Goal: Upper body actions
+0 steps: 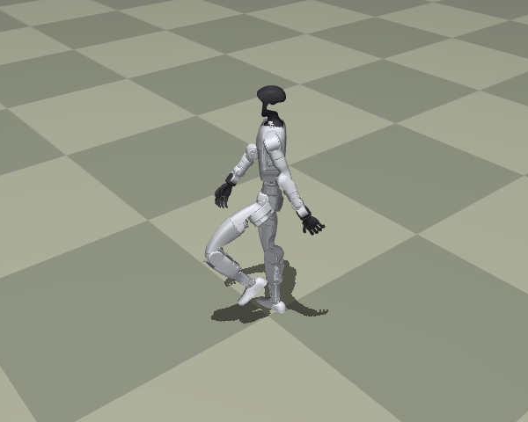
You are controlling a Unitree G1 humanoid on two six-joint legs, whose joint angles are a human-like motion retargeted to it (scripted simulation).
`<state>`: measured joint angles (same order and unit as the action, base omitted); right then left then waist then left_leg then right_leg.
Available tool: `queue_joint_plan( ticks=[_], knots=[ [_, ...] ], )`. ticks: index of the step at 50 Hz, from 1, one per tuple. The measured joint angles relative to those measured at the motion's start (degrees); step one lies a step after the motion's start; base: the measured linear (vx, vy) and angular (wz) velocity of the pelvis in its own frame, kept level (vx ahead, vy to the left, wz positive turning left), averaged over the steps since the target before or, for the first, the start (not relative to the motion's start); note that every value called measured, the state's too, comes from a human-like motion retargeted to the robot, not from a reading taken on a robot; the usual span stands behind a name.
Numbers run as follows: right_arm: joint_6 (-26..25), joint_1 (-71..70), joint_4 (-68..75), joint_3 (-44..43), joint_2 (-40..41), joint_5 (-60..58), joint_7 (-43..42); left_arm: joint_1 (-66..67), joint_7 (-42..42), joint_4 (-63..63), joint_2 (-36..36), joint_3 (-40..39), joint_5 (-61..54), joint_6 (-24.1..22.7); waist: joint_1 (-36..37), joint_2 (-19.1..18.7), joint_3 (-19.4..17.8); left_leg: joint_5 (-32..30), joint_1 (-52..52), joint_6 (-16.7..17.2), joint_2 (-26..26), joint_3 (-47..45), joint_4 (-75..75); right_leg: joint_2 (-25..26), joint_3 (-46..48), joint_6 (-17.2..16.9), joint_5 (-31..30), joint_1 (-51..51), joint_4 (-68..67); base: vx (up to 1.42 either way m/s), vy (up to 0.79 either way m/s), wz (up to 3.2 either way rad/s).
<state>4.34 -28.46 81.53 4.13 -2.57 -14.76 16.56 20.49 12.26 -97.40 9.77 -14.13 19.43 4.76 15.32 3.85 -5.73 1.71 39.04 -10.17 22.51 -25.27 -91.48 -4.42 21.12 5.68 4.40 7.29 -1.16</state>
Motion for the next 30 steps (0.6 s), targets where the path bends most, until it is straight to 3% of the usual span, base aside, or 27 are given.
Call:
queue_joint_plan(
  ticks=[4,8,11,12,14,15,17,20,25,30],
  knots=[
    [1.6,-0.6,1.6,3.0,-0.7,-7.2,-3.3,-0.9,0.5,0.0,0.9,-1.5,-0.7,-0.8,-1.3,-0.1,0.4,-0.6,-5.5,1.4,-2.7,-1.4,8.0,-0.3,2.0,-0.6,0.5,1.3,0.2,0.05,0.07,0.47],
    [3.0,2.9,3.9,5.6,-0.7,-15.1,-6.0,-1.9,-0.6,0.0,1.6,-3.3,-1.1,-1.7,-3.4,0.5,3.0,-3.6,-15.6,4.9,-10.6,-0.6,25.9,-1.4,3.1,-1.7,0.8,1.3,0.3,0.11,0.14,0.35],
    [2.7,6.9,7.7,6.8,-0.5,-18.7,-7.0,-2.3,-1.2,0.7,1.7,-4.7,-2.6,-2.4,-4.8,0.4,5.9,-6.0,-26.2,6.8,-17.4,2.3,47.4,-1.4,3.1,-2.4,1.1,0.7,0.2,0.17,0.12,0.05],
    [2.2,8.2,9.3,6.8,-0.5,-19.4,-6.9,-2.4,-1.3,1.1,1.7,-5.2,-3.2,-2.6,-5.1,-0.2,7.0,-5.6,-30.0,7.8,-19.5,3.9,55.7,-0.7,2.8,-2.5,1.3,0.3,0.1,0.16,0.15,-0.18],
    [0.3,10.6,13.0,6.6,-0.6,-20.0,-6.5,-3.1,-1.4,1.7,1.5,-6.1,-4.6,-3.0,-6.0,-2.3,8.9,0.7,-37.7,11.2,-22.1,5.8,71.6,2.0,2.1,-2.4,1.8,-0.6,-0.4,0.13,0.12,-0.19],
    [-0.8,11.7,15.0,6.5,-0.8,-20.0,-6.1,-3.5,-1.5,1.9,1.4,-6.5,-5.3,-3.1,-6.7,-3.6,9.8,5.3,-41.6,11.1,-21.8,3.4,78.0,3.5,1.8,-2.3,2.2,-1.0,-0.6,0.15,0.14,-0.03],
    [-4.4,14.6,15.9,7.2,-1.5,-18.2,-4.7,-4.9,-1.1,2.3,0.9,-6.7,-6.0,-2.8,-8.9,-5.1,11.2,6.2,-43.3,9.5,-22.9,3.5,85.3,4.9,2.3,-2.4,2.5,-1.7,-0.6,0.18,0.22,0.35],
    [-7.9,17.9,15.9,8.4,-1.7,-13.9,-5.8,-7.6,0.2,3.5,0.4,-6.9,-5.2,-2.0,-13.5,-6.2,11.9,2.5,-42.8,11.0,-22.2,6.3,89.7,5.4,5.2,-3.1,2.7,-2.5,-0.4,-0.02,0.06,0.62],
    [-4.7,17.8,15.9,7.0,-0.8,-10.0,-8.4,-12.0,-0.5,6.4,1.7,-1.8,-2.4,-3.2,-12.5,-4.9,7.9,3.5,-42.3,9.4,-22.8,5.6,87.9,4.0,5.7,-3.8,1.3,-2.3,-0.5,-0.02,0.03,-0.09],
    [-2.7,15.2,14.1,7.7,0.9,-11.6,-5.9,-12.4,-2.4,6.4,1.9,-1.3,-0.9,-3.7,-10.2,-4.0,7.4,3.9,-43.0,8.8,-23.5,1.6,88.4,3.3,3.2,-4.2,0.0,-3.5,-0.8,0.01,0.1,-0.64]
  ],
)
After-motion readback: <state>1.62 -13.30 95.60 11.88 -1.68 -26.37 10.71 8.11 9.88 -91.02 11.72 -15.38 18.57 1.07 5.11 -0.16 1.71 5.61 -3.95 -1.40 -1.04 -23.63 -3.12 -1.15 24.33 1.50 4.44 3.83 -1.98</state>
